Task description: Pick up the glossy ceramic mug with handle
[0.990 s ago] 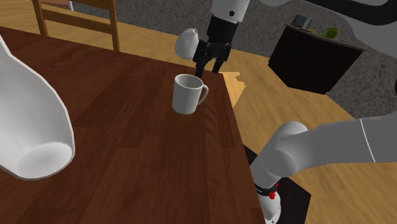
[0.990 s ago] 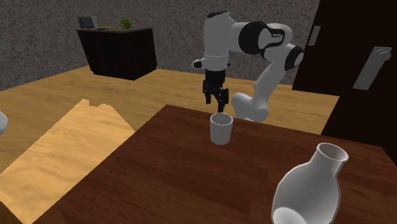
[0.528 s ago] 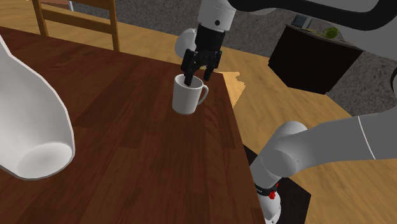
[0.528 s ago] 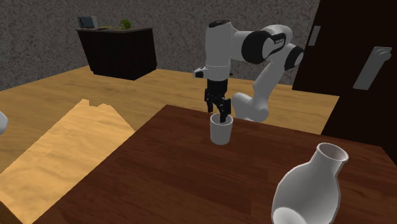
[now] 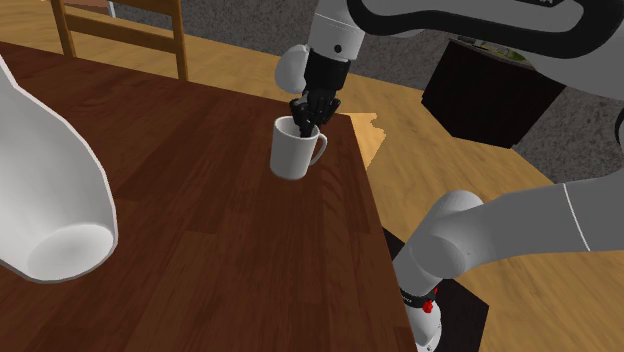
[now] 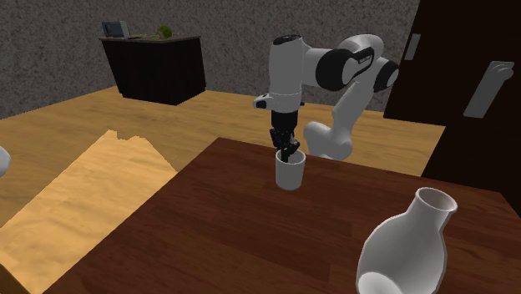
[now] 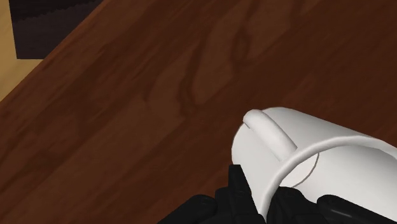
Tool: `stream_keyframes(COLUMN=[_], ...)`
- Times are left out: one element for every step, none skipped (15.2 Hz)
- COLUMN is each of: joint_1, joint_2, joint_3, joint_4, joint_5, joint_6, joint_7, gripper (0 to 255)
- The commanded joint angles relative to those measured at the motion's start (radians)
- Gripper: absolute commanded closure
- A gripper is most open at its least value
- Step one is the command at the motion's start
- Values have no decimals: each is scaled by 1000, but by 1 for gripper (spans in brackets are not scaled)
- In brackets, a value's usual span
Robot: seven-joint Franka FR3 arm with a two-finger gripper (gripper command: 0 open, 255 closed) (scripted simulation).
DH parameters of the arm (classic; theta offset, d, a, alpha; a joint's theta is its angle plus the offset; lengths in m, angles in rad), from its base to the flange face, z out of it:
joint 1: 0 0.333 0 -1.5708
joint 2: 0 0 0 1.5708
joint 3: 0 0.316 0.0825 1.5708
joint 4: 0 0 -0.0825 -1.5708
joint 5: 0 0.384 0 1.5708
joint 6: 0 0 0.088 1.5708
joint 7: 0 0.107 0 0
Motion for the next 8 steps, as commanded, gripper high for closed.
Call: stream_keyframes(joint_1=[0, 0, 0, 0, 0, 0, -1, -1], joint_2=[0, 0, 0, 0, 0, 0, 2, 5], joint_3=[0, 0, 0, 0, 0, 0, -1, -3], joint_4=[0, 0, 0, 0, 0, -1, 14, 29], joint_5=[0, 0, 0, 0, 0, 0, -1, -3], joint_6=[0, 0, 0, 0, 0, 1, -12, -24], joint_7=[0, 0, 0, 0, 0, 0, 1, 2], gripper=[255, 255, 255, 255, 255, 255, 255, 255])
